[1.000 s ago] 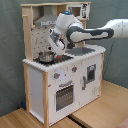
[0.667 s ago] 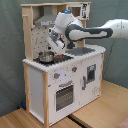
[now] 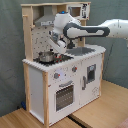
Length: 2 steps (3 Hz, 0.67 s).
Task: Play with the kitchen
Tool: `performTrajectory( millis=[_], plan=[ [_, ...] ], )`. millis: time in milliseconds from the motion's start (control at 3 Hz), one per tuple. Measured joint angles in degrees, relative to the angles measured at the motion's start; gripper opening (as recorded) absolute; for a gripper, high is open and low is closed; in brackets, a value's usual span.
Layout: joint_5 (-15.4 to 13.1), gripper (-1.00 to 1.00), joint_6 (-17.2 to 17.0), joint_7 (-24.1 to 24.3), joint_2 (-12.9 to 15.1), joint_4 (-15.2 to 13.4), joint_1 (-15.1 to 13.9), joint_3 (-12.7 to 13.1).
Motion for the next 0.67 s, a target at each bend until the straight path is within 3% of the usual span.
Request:
performTrajectory(
  millis=[333, 667],
  plan=[
    [0.35, 1.0, -0.2, -4.35, -1.99, 1.58, -1.93, 2.03],
    [1.35, 1.0, -0.32, -8.06, -4.47, 4.97, -4.0, 3.13]
  ],
)
